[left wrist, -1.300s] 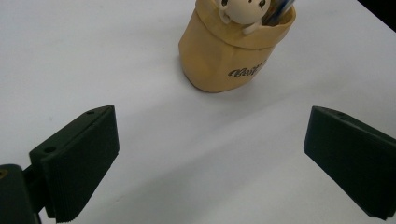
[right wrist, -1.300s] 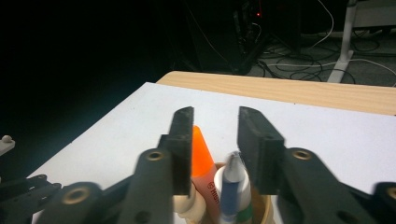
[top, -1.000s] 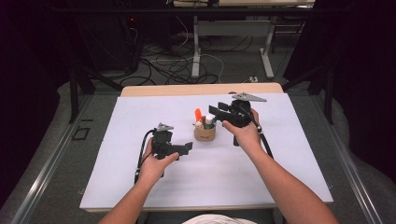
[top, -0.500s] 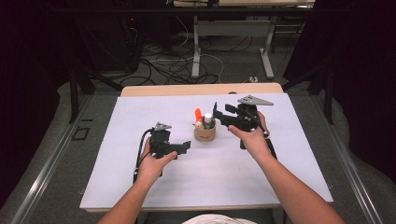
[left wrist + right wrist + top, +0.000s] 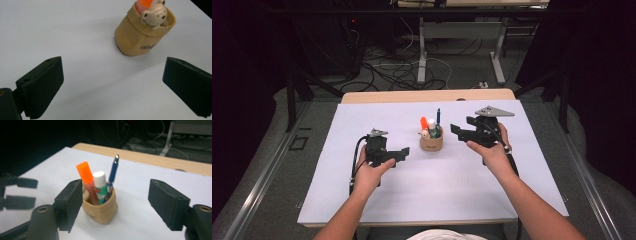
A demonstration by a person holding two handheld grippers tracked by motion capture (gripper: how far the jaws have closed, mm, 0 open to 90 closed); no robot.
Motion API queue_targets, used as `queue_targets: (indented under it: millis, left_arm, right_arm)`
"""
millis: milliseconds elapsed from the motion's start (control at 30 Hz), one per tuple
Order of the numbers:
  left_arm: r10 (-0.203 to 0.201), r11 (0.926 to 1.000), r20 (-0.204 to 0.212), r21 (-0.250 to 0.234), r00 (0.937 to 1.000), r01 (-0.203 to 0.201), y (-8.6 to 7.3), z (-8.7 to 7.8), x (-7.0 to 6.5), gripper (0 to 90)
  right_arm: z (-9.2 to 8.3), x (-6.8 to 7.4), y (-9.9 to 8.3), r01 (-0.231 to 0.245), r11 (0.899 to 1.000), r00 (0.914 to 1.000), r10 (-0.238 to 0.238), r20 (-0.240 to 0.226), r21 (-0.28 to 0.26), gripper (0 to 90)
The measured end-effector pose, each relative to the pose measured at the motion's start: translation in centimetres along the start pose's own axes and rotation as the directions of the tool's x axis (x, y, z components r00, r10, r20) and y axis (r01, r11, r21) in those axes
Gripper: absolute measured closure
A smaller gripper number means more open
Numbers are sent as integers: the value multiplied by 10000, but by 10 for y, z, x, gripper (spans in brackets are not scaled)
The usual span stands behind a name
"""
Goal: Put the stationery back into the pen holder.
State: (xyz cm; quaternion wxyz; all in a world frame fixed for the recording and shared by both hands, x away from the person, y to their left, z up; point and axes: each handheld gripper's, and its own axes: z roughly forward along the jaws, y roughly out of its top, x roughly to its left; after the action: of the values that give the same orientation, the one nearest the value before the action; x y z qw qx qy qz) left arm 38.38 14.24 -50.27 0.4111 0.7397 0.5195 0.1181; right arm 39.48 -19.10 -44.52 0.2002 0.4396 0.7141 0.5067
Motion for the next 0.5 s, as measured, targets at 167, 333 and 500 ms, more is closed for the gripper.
queue_targets:
  millis: [167, 333, 500]
  left_arm:
    - [-193, 9998, -250, -27, 9995, 192, 2, -4, 7, 35]
    - [-320, 9995, -455, -92, 9985, 316, 3, -6, 15, 35]
    - [-263, 9996, -650, 20, 9975, 265, 4, -8, 21, 35]
  right_arm:
    - [-1, -9, -9, -245, 9987, 9996, 238, 168, 450, 225]
    - [-2, -19, -17, -312, 9943, 9988, 272, 403, 1019, 199]
    - [-3, -29, -26, -592, 9881, 9965, 500, 677, 1421, 174]
